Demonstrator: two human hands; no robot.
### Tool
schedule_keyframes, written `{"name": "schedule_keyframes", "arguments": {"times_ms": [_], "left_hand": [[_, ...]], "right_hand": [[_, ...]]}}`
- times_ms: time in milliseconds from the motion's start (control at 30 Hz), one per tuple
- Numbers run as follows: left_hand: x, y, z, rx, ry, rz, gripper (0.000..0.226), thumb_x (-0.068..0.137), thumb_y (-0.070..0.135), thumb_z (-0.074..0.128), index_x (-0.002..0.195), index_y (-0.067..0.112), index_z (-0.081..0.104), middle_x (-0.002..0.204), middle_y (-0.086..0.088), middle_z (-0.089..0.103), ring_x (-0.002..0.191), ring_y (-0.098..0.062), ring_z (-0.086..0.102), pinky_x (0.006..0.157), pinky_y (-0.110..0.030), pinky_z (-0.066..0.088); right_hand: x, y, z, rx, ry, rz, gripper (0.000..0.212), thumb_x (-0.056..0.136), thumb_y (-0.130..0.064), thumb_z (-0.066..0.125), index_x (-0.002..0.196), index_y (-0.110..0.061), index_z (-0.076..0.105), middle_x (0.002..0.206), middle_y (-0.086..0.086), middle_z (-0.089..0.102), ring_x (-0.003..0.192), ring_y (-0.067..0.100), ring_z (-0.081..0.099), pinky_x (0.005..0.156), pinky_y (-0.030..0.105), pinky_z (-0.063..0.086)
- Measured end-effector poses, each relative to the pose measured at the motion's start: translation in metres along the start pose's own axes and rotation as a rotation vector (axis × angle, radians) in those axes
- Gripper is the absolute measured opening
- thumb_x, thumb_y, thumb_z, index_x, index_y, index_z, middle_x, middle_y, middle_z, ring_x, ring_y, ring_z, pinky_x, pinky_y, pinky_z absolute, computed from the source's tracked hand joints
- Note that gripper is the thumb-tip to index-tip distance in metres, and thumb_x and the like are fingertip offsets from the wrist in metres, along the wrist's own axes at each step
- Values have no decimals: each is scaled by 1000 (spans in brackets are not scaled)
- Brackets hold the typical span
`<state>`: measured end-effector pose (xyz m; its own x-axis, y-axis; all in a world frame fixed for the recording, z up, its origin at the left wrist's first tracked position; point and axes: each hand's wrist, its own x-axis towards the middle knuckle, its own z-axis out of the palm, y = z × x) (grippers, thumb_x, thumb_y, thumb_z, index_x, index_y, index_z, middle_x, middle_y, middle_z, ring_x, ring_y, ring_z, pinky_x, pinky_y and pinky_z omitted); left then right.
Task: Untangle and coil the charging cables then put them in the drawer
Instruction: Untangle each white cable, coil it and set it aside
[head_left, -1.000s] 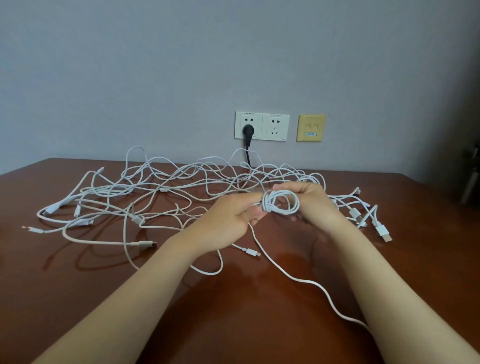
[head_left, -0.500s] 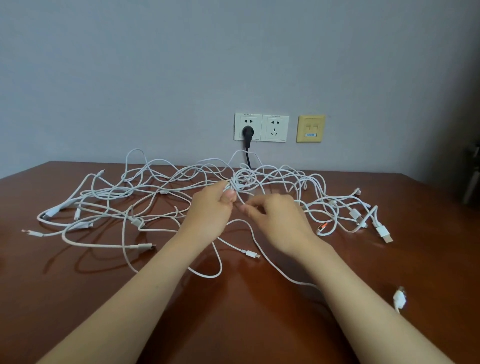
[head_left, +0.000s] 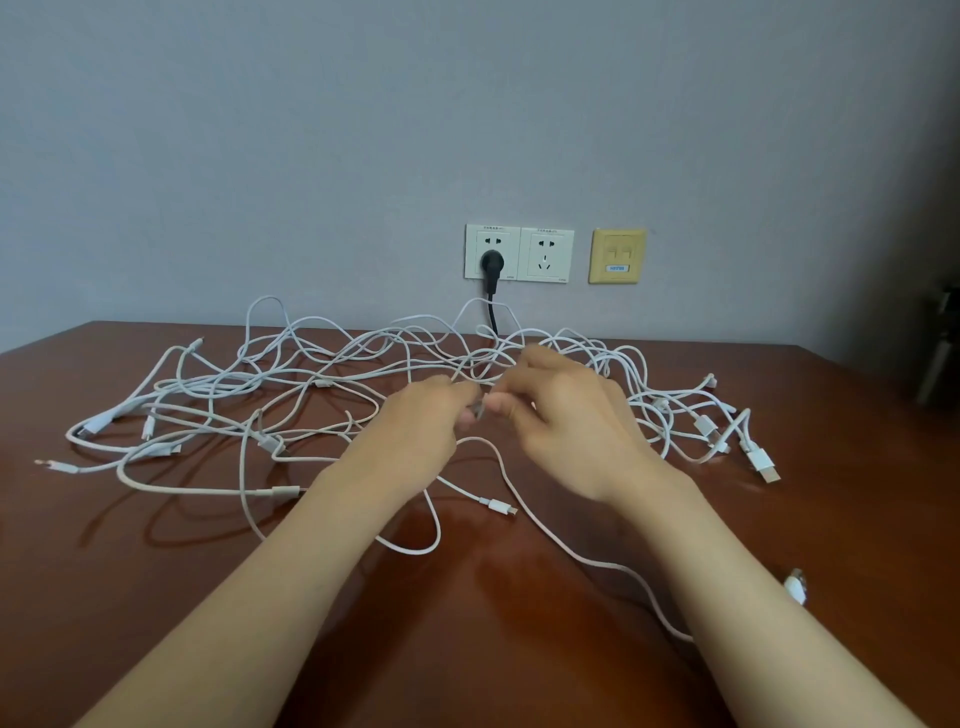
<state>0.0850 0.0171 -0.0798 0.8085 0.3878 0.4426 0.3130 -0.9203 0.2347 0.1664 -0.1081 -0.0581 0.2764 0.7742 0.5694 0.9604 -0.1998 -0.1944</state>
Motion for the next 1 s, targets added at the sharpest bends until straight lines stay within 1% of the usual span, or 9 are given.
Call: {"name": "schedule_keyframes", "arguments": {"times_ms": [100,200,267,333,500,567,667,833,1000], "left_hand": [[-2,7,-3,-3,-144,98,27,91,4,44,110,12,60,104,-5,56,105,-24,53,85,-31,40],[-4,8,-2,-234,-205,160,24,91,1,44,104,8,64,90,0,57,95,-20,57,86,-34,44],[-5,10,-3,-442,-210,164,27,92,-1,45,88,17,65,78,8,56,80,-6,57,80,-22,45],[-7,13,-3,-531,-217,170,39,94,2,45,71,33,52,70,12,52,67,5,50,69,-9,37],[-7,16,-1,-725,-183,217,23,92,25,38,70,23,44,60,15,47,53,1,41,61,-16,35],[-5,17,-1,-904,-165,148,20,88,28,38,73,17,46,56,17,48,46,0,36,54,-18,36],[-1,20,-4,-1238,-112,-51,24,98,14,38,75,9,43,51,9,48,37,-2,33,42,-14,32],[-2,26,-13,-1408,-212,-404,36,102,13,25,69,13,39,53,1,38,31,-4,24,39,-13,21],[-3,23,-22,-1539,-354,-576,34,97,16,25,66,16,40,46,5,39,32,-5,21,37,-13,19]], "right_hand": [[3,11,2,167,34,93,11,89,-27,59,86,-25,69,86,-8,50,86,14,52,70,28,33],[5,19,-3,508,72,223,24,80,-16,71,63,-31,64,65,-11,61,61,2,52,64,22,41],[5,24,-10,725,41,329,25,77,-10,72,60,-27,65,54,-14,62,48,0,50,53,12,40],[3,28,-15,901,-23,428,23,77,-9,71,60,-24,69,56,-10,64,49,2,53,52,12,43],[4,30,-9,1197,-97,608,28,87,1,54,70,-17,66,55,-3,60,43,4,48,37,13,38],[6,28,-8,1331,-93,609,29,89,5,47,75,-13,64,52,-2,57,40,3,47,35,13,40],[8,21,-7,1436,-73,560,18,90,1,49,79,-9,60,49,-5,52,39,1,44,38,13,43],[9,7,-4,1247,100,499,5,89,-2,56,91,-3,61,46,-3,47,37,5,46,44,15,46],[7,2,-2,1252,97,379,18,89,-2,54,74,-9,60,51,-4,49,45,4,52,52,13,47]]}}
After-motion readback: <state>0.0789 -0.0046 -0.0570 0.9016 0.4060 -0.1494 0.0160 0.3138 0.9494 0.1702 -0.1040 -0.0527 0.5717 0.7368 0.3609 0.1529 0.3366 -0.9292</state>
